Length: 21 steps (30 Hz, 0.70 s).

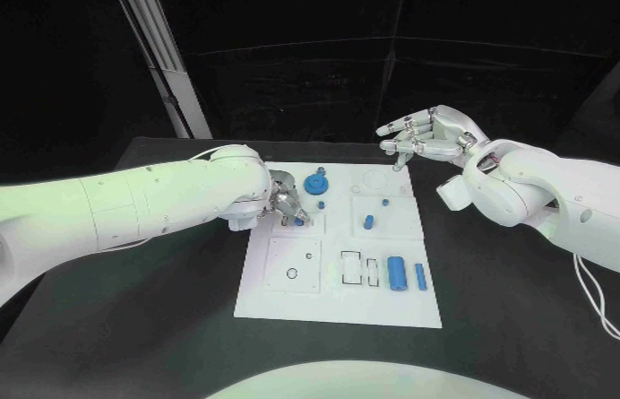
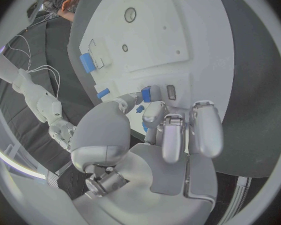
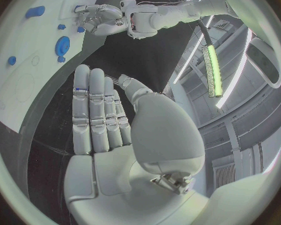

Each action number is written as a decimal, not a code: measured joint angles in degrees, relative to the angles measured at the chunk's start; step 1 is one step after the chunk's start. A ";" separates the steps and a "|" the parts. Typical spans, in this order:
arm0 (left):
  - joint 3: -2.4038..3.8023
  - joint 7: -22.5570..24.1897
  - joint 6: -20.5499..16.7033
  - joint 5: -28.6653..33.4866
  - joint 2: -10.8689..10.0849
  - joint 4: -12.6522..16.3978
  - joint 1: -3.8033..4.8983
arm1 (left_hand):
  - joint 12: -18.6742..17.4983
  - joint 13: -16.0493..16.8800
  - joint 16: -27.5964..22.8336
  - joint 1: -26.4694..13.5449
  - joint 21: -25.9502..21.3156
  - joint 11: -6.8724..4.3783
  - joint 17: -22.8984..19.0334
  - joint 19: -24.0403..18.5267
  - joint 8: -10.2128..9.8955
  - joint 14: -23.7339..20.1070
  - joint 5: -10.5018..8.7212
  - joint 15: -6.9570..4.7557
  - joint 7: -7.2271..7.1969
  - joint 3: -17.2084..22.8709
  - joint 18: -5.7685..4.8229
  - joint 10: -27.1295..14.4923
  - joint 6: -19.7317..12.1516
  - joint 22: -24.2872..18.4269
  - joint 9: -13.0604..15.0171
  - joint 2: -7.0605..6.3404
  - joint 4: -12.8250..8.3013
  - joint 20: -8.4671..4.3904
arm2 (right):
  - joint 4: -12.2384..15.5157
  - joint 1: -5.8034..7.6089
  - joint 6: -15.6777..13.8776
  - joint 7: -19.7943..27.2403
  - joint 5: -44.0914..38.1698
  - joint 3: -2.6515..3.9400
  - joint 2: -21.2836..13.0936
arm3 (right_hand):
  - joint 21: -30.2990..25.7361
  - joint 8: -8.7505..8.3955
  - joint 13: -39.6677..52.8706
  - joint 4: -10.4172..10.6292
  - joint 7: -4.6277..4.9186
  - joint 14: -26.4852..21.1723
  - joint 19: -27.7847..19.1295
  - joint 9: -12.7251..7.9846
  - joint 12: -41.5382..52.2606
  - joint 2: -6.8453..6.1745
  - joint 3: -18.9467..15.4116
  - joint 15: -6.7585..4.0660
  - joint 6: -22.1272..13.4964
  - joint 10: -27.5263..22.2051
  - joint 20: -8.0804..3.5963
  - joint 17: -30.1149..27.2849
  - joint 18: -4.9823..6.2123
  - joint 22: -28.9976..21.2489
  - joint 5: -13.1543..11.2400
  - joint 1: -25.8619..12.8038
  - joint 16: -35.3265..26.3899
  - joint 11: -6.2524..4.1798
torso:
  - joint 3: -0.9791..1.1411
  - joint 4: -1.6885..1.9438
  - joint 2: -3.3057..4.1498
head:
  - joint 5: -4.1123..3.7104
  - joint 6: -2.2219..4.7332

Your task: Assemble the parts on the task board

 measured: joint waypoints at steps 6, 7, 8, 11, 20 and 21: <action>-0.03 -0.20 0.76 0.03 0.31 -0.35 -0.04 | 0.49 0.93 0.00 -1.11 0.31 0.01 0.00 0.20 -0.23 0.20 0.17 -0.20 -0.01 -1.43 0.00 0.39 0.56 0.52 -0.19 0.39 1.43 -0.20 | 0.00 0.00 0.08 -0.01 0.00 0.00 0.05 | 0.00 0.00 0.00 0.00 0.00 0.00 0.00 0.00 0.00 0.22 0.00 0.00 0.00 0.00 0.00 0.04 0.00 0.00 0.00 -0.22 0.00 0.00 | 0.00 -0.01 -0.01 | -0.05 -0.03; -0.03 -0.24 0.89 0.04 0.37 -0.40 -0.04 | 0.51 1.00 0.00 -1.44 0.31 0.01 0.00 0.20 -0.31 0.20 0.17 -0.20 -0.01 -1.68 0.00 0.39 0.56 0.54 -0.19 0.52 1.68 -0.20 | 0.00 0.00 0.09 -0.01 0.00 0.00 0.05 | 0.00 0.00 0.00 0.00 0.00 0.00 0.00 0.00 0.00 0.22 0.00 0.00 0.00 0.00 0.00 0.06 0.00 0.00 0.00 -0.22 0.00 0.00 | 0.00 -0.01 -0.01 | -0.05 -0.03; -0.04 -0.27 0.97 0.04 0.41 -0.46 -0.05 | 0.72 1.03 0.00 -1.58 0.31 0.01 0.00 0.20 -0.30 0.21 0.17 -0.20 -0.01 -1.89 0.00 0.39 0.56 0.60 -0.20 0.64 1.89 -0.20 | 0.00 0.00 0.11 -0.01 0.00 0.00 0.05 | 0.00 0.00 0.00 0.00 0.00 0.00 0.00 0.00 0.00 0.22 0.00 0.00 0.00 0.00 0.00 0.06 0.00 0.00 0.00 -0.22 0.00 0.00 | 0.00 -0.01 -0.01 | -0.06 -0.03; -0.04 -0.35 1.15 0.04 0.51 -0.65 -0.06 | 0.72 1.04 0.00 -1.77 0.31 0.01 0.00 0.20 -0.30 0.21 0.17 -0.20 -0.03 -2.49 0.00 0.39 0.97 0.60 -0.27 0.83 2.46 -0.20 | 0.00 0.00 0.14 -0.02 0.00 0.00 0.05 | 0.00 0.00 0.00 0.00 0.00 -0.01 0.00 0.00 0.00 0.22 0.00 0.01 0.00 0.00 0.00 0.05 0.00 0.00 0.00 -0.22 0.00 0.00 | 0.00 -0.01 -0.01 | -0.09 -0.04; -0.05 -0.55 1.43 0.07 0.81 -1.19 -0.06 | 0.72 1.43 0.00 -3.69 0.54 0.01 0.00 0.20 -0.75 0.21 -0.11 -0.20 0.00 -6.60 0.00 0.80 1.39 0.90 -0.40 0.23 4.49 -0.20 | 0.00 0.00 0.26 -0.03 0.00 0.00 0.09 | 0.00 0.00 0.00 0.00 0.00 -0.42 -0.19 0.00 0.00 0.22 0.00 0.00 0.00 -0.21 0.21 0.05 0.00 -0.01 0.00 -0.22 0.00 0.21 | -0.01 -0.01 -0.01 | -0.13 -0.03; -0.05 -0.58 1.44 0.07 0.81 -1.22 -0.06 | 0.72 1.49 0.00 -4.04 0.54 0.01 0.00 0.20 -0.75 0.21 -0.23 -0.20 0.09 -7.59 0.00 0.80 1.48 0.91 -0.40 -0.12 4.90 -0.20 | -0.01 0.00 0.28 -0.03 0.00 0.00 0.10 | 0.00 0.00 0.00 0.00 0.00 -0.42 -0.19 0.00 0.00 0.22 0.00 0.00 0.00 -0.21 0.21 0.05 0.00 -0.01 0.00 -0.22 0.00 0.21 | -0.01 -0.01 -0.01 | -0.13 -0.01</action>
